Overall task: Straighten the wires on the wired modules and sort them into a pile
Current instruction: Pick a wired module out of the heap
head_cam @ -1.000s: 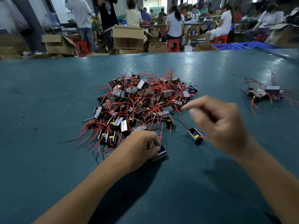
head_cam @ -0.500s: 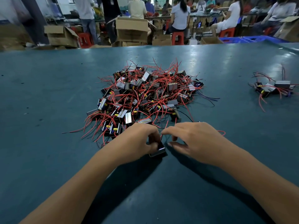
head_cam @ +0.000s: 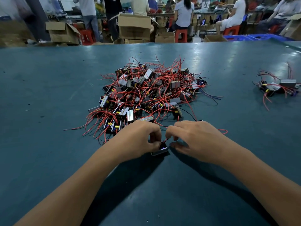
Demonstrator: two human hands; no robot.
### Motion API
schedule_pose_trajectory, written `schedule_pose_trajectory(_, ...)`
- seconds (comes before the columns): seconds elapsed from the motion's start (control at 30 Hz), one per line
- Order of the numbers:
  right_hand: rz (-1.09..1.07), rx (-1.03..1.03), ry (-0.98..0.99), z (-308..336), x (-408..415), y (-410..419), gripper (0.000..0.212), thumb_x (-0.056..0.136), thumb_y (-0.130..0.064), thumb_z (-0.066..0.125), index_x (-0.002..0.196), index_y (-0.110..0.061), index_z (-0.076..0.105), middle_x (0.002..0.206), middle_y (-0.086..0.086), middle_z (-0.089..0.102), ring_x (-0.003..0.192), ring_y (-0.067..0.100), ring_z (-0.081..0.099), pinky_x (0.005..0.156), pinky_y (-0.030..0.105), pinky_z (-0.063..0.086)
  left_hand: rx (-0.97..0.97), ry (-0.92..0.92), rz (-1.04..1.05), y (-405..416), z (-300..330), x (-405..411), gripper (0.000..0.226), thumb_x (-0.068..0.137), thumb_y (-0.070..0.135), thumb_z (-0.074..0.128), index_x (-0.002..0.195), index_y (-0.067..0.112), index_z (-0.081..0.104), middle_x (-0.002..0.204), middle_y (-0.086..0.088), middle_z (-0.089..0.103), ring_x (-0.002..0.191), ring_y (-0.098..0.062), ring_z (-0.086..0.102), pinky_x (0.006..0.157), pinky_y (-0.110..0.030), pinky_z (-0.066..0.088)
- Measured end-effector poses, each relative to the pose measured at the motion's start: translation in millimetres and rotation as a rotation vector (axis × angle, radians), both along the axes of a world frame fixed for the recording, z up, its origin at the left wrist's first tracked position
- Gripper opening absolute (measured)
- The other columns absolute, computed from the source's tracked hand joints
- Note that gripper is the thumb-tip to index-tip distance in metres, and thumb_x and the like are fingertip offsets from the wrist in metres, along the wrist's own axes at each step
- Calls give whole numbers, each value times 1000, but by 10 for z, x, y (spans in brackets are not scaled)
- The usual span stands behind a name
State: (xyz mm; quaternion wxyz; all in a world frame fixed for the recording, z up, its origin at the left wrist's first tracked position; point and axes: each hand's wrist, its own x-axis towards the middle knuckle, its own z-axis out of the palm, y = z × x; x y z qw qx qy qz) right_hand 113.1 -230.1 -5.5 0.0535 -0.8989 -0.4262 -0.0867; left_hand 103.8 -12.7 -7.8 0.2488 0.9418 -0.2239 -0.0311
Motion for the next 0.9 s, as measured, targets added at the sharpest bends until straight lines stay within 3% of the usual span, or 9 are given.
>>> schedule_pose_trajectory(0.13,-15,-9,-33,42,0,22,14,94,-32,60,101,-20,60,95,-2,53,92,20,53,64,31,42,7,-2,-6,-3,6,1,5,87,23,73,86,24,68,82,13,67,79,-3,61,76,-36,54)
schedule_pose_trajectory(0.23,-4,-30,-31,62,5,19,12,92,-27,61,95,-16,62,94,2,56,90,23,52,76,37,46,11,-1,-14,0,7,5,6,88,24,72,86,25,67,82,14,66,78,-3,61,75,-36,53)
schedule_pose_trajectory(0.47,-66,-46,22,64,36,-60,13,99,-39,47,97,-26,47,86,-10,55,83,20,54,78,32,37,9,-77,46,-9,-21,20,9,85,22,73,84,26,65,82,13,64,79,-7,59,74,-40,53)
schedule_pose_trajectory(0.53,-86,-41,68,83,56,-129,12,99,-40,46,99,-28,50,83,-15,51,81,17,53,71,30,37,-3,-76,38,4,-13,23,8,86,20,73,87,25,66,83,13,63,78,-3,58,71,-33,51)
schedule_pose_trajectory(0.63,-100,-47,104,97,96,-211,13,99,-42,45,97,-30,50,82,-19,48,76,9,49,65,28,39,-59,-35,8,51,18,14,7,88,20,72,93,23,69,86,13,64,74,7,55,63,-10,39)
schedule_pose_trajectory(0.7,-106,-55,117,91,118,-234,15,98,-44,43,99,-31,52,86,-17,54,78,9,52,67,29,43,-83,-21,-6,58,32,9,12,88,24,74,100,23,71,90,13,64,75,12,53,64,-7,38)
schedule_pose_trajectory(0.9,-109,-34,145,94,136,-251,18,98,-45,47,102,-33,59,92,-15,62,85,10,56,75,35,49,-49,13,0,-5,9,6,17,90,31,72,108,28,73,86,16,58,84,1,53,72,-22,45)
